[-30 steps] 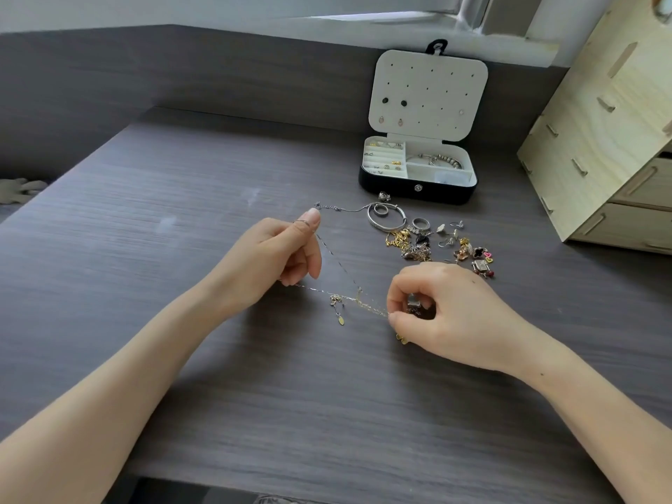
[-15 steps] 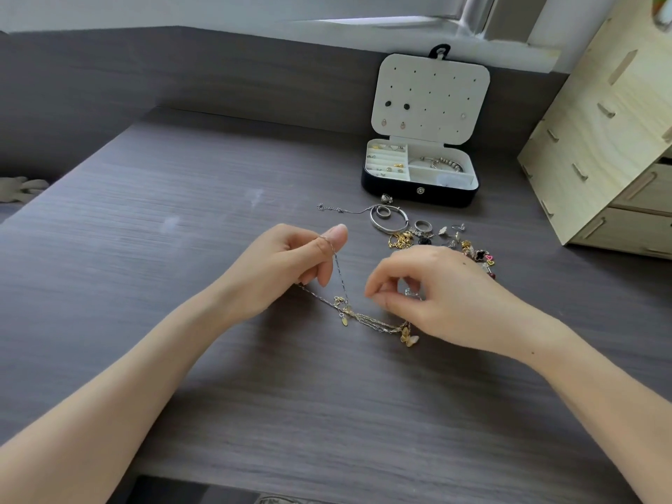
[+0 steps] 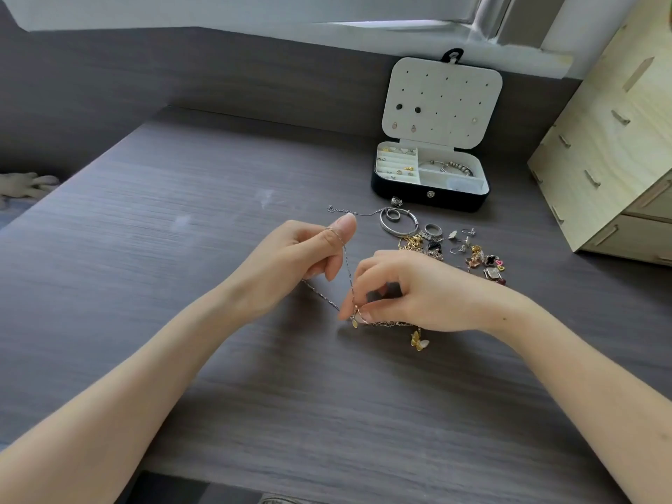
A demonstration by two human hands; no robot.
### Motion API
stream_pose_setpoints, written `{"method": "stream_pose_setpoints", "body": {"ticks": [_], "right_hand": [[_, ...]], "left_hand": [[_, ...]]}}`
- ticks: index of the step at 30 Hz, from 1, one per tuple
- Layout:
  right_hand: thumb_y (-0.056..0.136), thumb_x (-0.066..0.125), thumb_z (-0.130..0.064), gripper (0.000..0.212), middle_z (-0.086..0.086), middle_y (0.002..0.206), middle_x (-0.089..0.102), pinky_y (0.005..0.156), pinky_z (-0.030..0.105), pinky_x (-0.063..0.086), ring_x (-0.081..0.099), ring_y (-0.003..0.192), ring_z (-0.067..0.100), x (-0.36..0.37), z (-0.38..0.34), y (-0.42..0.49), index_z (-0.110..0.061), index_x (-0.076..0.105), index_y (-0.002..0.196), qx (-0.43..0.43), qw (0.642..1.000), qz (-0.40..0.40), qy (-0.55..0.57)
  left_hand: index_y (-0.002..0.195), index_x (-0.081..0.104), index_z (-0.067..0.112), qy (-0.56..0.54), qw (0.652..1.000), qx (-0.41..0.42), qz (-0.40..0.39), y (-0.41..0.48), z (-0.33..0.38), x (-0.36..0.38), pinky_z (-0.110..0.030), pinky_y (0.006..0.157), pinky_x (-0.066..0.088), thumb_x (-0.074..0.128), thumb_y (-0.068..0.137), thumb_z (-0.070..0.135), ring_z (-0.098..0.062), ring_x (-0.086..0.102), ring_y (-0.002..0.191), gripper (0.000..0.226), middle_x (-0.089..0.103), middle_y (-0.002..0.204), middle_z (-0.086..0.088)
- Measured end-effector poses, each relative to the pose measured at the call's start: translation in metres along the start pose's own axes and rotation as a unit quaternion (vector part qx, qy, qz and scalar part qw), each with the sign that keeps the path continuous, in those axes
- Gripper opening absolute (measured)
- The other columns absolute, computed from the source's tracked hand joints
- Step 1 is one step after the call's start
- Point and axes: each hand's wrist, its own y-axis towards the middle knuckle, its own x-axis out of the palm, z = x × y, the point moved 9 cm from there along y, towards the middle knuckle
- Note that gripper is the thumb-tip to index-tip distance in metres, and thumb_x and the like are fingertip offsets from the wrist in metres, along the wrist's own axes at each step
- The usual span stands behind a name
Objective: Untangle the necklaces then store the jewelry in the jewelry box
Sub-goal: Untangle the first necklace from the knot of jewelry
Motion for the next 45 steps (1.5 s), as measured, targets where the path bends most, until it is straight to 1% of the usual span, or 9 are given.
{"method": "stream_pose_setpoints", "body": {"ticks": [5, 9, 14, 19, 23, 27, 31, 35, 45], "right_hand": [[0.077, 0.075, -0.016, 0.007, -0.014, 0.066, 0.063, 0.063, 0.017, 0.043, 0.055, 0.064, 0.006, -0.014, 0.003, -0.004, -0.017, 0.076, 0.084, -0.003, 0.996, 0.083, 0.035], [0.080, 0.072, -0.011, 0.004, -0.020, 0.055, 0.059, 0.055, 0.008, 0.035, 0.053, 0.055, -0.001, -0.026, 0.001, -0.011, -0.013, 0.075, 0.083, -0.021, 0.991, 0.126, 0.049], [0.075, 0.074, -0.017, 0.002, 0.008, 0.068, 0.066, 0.058, 0.035, 0.042, 0.052, 0.060, 0.021, -0.031, 0.012, -0.017, -0.017, 0.074, 0.074, -0.003, 0.972, 0.124, 0.198], [0.068, 0.072, -0.021, 0.009, 0.021, 0.081, 0.061, 0.066, 0.042, 0.038, 0.049, 0.070, 0.026, -0.032, 0.025, -0.020, -0.014, 0.068, 0.070, 0.022, 0.955, 0.127, 0.266], [0.068, 0.070, -0.011, 0.014, 0.007, 0.078, 0.066, 0.068, 0.026, 0.046, 0.058, 0.073, 0.016, -0.040, 0.024, -0.023, -0.022, 0.064, 0.063, -0.010, 0.932, 0.164, 0.325], [0.073, 0.064, -0.005, 0.013, 0.003, 0.068, 0.061, 0.053, 0.021, 0.036, 0.048, 0.059, 0.012, -0.044, 0.023, -0.023, -0.015, 0.058, 0.069, -0.050, 0.879, 0.188, 0.435], [0.078, 0.070, -0.002, 0.019, -0.003, 0.064, 0.054, 0.055, 0.015, 0.038, 0.048, 0.058, 0.007, -0.047, 0.024, -0.025, -0.012, 0.055, 0.073, -0.036, 0.896, 0.240, 0.373], [0.080, 0.071, -0.008, 0.012, 0.003, 0.065, 0.053, 0.063, 0.031, 0.038, 0.044, 0.064, 0.020, -0.046, 0.025, -0.025, -0.009, 0.060, 0.075, -0.019, 0.928, 0.283, 0.242], [0.084, 0.068, -0.018, 0.010, -0.002, 0.059, 0.057, 0.054, 0.016, 0.038, 0.046, 0.054, 0.006, -0.048, 0.030, -0.024, -0.014, 0.066, 0.076, 0.015, 0.937, 0.315, 0.148]], "left_hand": [[0.053, 0.050, 0.004, 0.006, 1.000, 0.010, -0.012, 0.000, 0.000, 0.001, -0.030, 0.059, 0.025, 0.040, 0.075, 0.066, -0.020, 0.031, 0.060, 0.066, 0.041, 0.063, -0.027], [0.060, 0.054, 0.003, 0.038, 0.999, 0.016, -0.017, 0.001, -0.005, 0.004, -0.025, 0.059, 0.031, 0.037, 0.077, 0.067, -0.010, 0.037, 0.056, 0.068, 0.046, 0.058, -0.002], [0.063, 0.062, 0.017, 0.113, 0.993, -0.010, -0.015, 0.002, -0.014, 0.005, -0.034, 0.063, 0.036, 0.020, 0.073, 0.077, -0.011, 0.047, 0.052, 0.074, 0.055, 0.052, 0.002], [0.059, 0.061, 0.020, 0.164, 0.986, -0.007, -0.017, 0.000, -0.012, 0.005, -0.028, 0.063, 0.035, 0.005, 0.071, 0.075, -0.006, 0.047, 0.052, 0.080, 0.058, 0.052, 0.006], [0.061, 0.061, 0.023, 0.192, 0.981, 0.008, -0.013, -0.001, -0.009, 0.005, -0.026, 0.063, 0.034, 0.002, 0.071, 0.075, -0.005, 0.049, 0.053, 0.079, 0.059, 0.052, 0.006], [0.064, 0.062, 0.028, 0.236, 0.972, 0.022, -0.014, -0.001, -0.007, 0.003, -0.025, 0.062, 0.033, -0.009, 0.061, 0.090, -0.002, 0.053, 0.056, 0.095, 0.061, 0.053, 0.009], [0.058, 0.063, 0.027, 0.260, 0.965, 0.021, -0.015, -0.003, -0.007, 0.003, -0.024, 0.062, 0.034, -0.016, 0.053, 0.092, -0.004, 0.055, 0.059, 0.102, 0.060, 0.052, 0.009], [0.054, 0.061, 0.021, 0.301, 0.953, 0.023, -0.005, -0.003, -0.007, 0.001, -0.026, 0.063, 0.038, -0.016, 0.056, 0.090, -0.009, 0.054, 0.058, 0.103, 0.058, 0.052, 0.002], [0.056, 0.028, 0.009, 0.314, 0.949, -0.011, 0.032, -0.001, -0.007, -0.005, -0.036, 0.055, 0.027, -0.013, 0.056, 0.092, -0.019, 0.027, 0.053, 0.092, 0.031, 0.052, -0.008]]}}
